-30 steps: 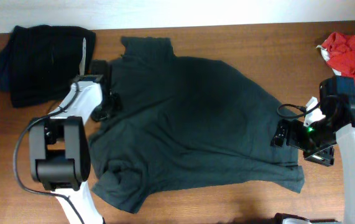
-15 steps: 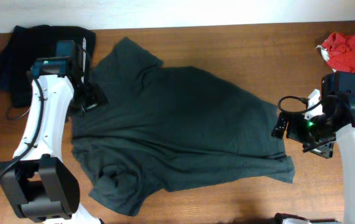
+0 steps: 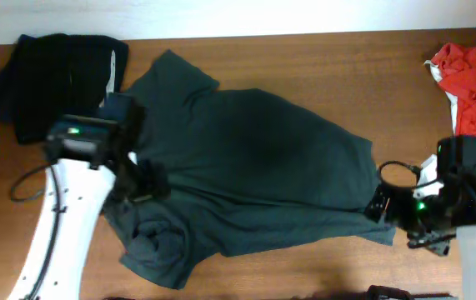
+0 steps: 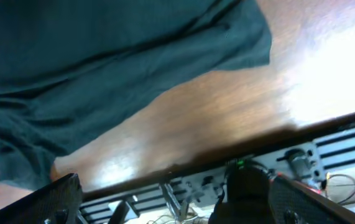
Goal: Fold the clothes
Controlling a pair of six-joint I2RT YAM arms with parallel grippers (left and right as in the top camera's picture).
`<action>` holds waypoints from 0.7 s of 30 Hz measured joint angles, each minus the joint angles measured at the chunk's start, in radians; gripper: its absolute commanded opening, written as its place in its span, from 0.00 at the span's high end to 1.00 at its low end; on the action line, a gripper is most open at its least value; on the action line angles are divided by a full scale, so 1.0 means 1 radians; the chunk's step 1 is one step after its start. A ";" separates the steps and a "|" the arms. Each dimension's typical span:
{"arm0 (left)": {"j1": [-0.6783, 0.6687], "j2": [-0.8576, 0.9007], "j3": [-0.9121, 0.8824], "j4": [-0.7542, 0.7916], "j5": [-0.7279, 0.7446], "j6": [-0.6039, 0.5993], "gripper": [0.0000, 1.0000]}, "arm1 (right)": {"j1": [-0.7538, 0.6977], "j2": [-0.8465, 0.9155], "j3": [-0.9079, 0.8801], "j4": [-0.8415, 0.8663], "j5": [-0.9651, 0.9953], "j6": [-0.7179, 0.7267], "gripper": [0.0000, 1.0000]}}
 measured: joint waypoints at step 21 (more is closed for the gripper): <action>0.065 0.005 -0.719 0.540 0.027 -0.078 0.20 | 0.000 -0.126 -0.298 0.170 -0.084 0.000 0.01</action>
